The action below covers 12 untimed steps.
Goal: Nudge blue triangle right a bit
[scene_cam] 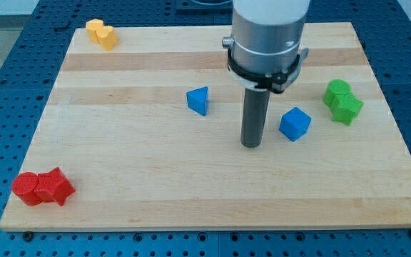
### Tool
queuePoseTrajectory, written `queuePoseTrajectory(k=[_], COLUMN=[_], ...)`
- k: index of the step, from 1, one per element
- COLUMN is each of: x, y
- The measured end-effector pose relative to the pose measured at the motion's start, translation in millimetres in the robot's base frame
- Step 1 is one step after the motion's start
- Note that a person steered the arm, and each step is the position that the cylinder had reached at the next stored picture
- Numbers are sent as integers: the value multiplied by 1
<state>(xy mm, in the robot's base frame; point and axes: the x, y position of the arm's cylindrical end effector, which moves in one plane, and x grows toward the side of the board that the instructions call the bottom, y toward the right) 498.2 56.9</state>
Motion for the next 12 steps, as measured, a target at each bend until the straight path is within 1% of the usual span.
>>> queuePoseTrajectory(k=[1, 2, 3, 4, 5, 6, 7, 8, 9, 10, 11, 12], x=[0, -15, -32, -36, -20, -10, -20, -40, -65, -96, -110, -111], y=[31, 66, 88, 94, 69, -15, -96, -150, -172, -163, -127, -119])
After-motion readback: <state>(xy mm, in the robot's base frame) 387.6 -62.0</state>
